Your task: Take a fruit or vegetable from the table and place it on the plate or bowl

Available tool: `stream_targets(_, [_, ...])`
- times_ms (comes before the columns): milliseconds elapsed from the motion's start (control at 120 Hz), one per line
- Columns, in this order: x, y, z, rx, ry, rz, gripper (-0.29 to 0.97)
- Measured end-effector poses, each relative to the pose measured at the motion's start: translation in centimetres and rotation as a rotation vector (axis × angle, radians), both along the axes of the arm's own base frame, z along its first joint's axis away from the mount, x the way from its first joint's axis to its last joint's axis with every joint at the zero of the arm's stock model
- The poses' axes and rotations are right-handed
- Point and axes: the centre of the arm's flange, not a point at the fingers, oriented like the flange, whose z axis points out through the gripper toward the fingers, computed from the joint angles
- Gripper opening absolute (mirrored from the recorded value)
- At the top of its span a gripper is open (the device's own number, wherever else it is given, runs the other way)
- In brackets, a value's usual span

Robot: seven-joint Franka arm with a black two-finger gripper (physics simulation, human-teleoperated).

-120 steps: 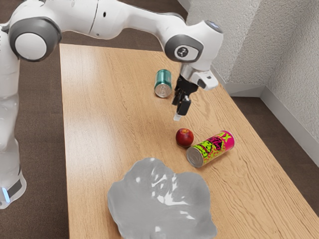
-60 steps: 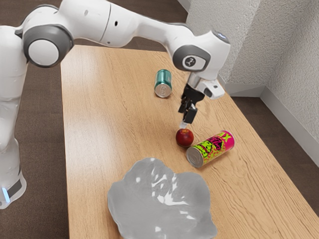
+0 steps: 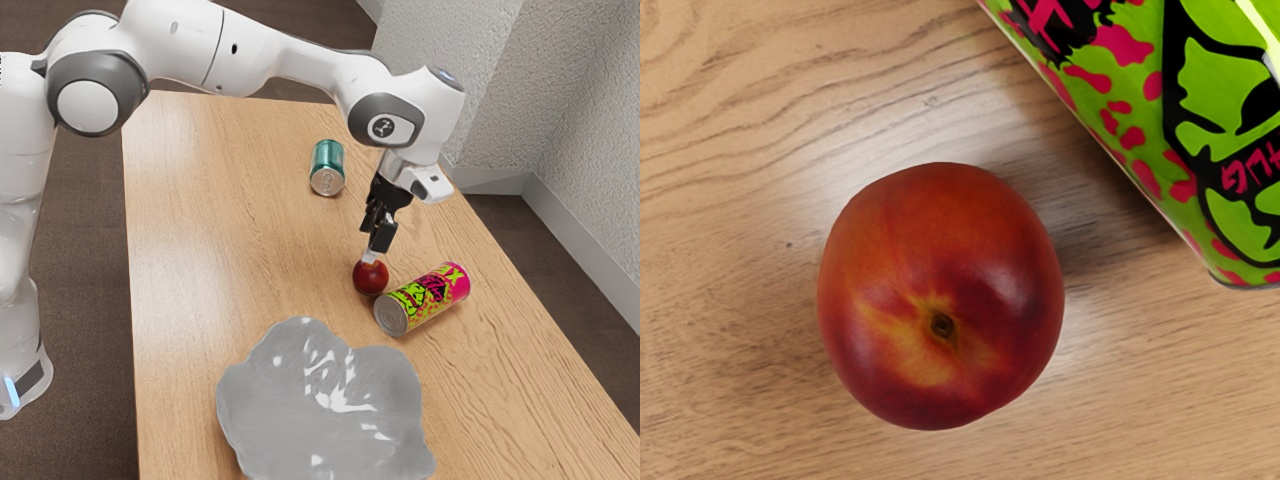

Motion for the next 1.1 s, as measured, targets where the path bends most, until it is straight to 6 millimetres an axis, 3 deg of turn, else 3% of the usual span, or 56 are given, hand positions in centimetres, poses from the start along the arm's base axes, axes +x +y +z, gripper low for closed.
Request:
stream_targets(250, [2.2, -0.2, -0.5, -0.002, -0.013, -0.007, 0.68])
stream_targets(783, [3.2, -0.3, -4.6, -0.002, 0.044, -0.015, 0.68])
stream_targets(1100, [3.3, -0.3, -4.8, -0.006, 0.041, -0.012, 0.68])
